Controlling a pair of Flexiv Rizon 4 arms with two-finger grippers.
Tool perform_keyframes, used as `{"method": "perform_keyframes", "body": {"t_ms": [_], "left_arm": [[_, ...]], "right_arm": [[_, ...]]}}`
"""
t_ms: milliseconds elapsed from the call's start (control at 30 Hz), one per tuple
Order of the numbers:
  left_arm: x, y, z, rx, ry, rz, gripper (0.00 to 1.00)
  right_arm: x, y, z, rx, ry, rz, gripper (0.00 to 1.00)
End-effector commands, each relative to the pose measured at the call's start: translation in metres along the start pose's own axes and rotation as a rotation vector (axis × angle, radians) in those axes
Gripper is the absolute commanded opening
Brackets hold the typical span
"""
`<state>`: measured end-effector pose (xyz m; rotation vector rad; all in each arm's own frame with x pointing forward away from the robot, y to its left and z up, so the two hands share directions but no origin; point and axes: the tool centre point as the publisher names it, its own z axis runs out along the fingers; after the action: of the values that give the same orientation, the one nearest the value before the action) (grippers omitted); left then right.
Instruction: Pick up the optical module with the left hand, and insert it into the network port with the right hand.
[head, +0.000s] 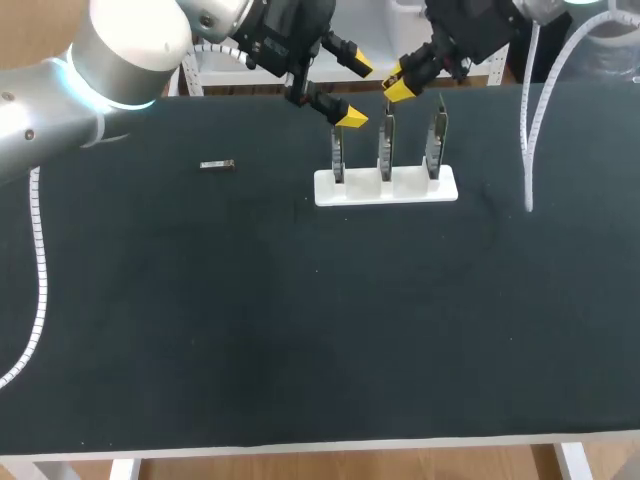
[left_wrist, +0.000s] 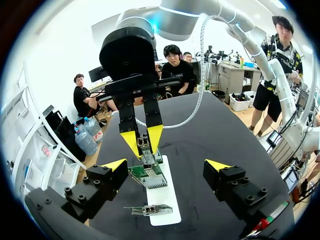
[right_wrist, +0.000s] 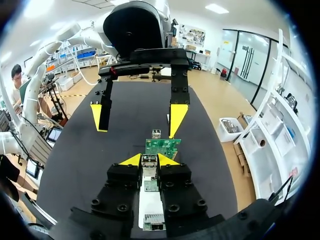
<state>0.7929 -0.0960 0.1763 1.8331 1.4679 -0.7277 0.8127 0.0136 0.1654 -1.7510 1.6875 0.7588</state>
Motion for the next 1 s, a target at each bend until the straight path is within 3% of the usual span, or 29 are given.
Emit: {"method": "perform_keyframes", "body": {"t_ms": [33,1000], "left_arm": [[-0.0003,0.0001,0.0001,0.000,0.003,0.001,1.00],[-0.0003,0.0001,0.0001,0.000,0.003,0.001,1.00]], "right_arm": [[0.0011,-0.0033,-0.0012,-0.004,-0.004,0.001,0.00],[0.0003,-0.0070,0.0031,-0.017,-0.002,-0.009,0.00]]}}
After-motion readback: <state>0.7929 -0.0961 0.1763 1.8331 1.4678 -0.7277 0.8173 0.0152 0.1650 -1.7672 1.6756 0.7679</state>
